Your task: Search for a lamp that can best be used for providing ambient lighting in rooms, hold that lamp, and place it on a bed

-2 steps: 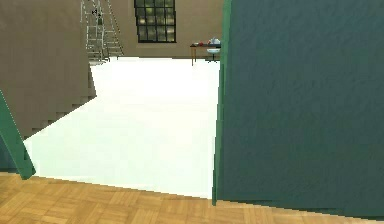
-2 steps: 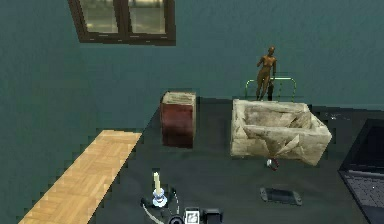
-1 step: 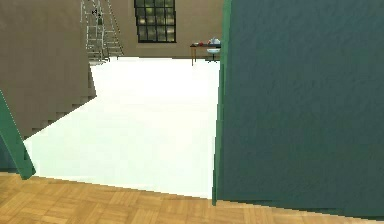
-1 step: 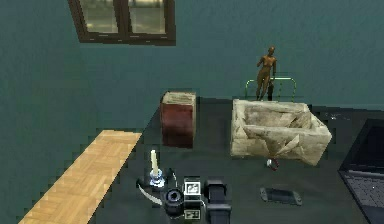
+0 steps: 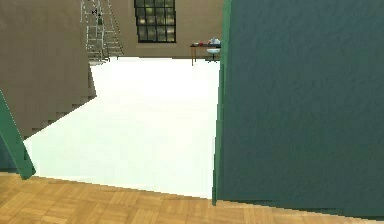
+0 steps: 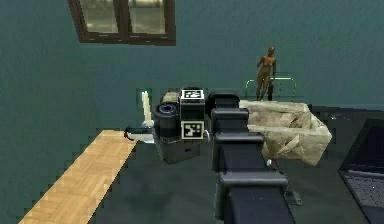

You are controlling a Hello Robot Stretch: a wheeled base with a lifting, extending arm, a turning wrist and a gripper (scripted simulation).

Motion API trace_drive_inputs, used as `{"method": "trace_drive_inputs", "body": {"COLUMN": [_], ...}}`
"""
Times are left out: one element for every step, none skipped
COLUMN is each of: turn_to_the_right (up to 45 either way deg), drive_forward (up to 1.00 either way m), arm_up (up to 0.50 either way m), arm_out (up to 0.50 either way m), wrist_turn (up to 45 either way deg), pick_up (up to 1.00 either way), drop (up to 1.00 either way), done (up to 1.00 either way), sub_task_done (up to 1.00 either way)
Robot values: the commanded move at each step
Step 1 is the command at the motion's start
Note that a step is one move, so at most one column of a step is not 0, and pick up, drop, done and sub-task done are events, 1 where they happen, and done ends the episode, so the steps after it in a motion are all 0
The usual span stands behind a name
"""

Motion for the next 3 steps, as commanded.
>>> {"method": "trace_drive_inputs", "body": {"turn_to_the_right": [0.0,0.0,0.0], "drive_forward": [0.00,0.00,0.00], "arm_up": [0.00,0.00,0.00], "arm_out": [0.00,0.00,0.00], "wrist_turn": [-45.0,-45.0,-15.0], "pick_up": [0.00,0.00,0.00], "drop": [0.00,0.00,0.00], "done": [0.00,0.00,0.00], "sub_task_done": [0.00,0.00,0.00]}}
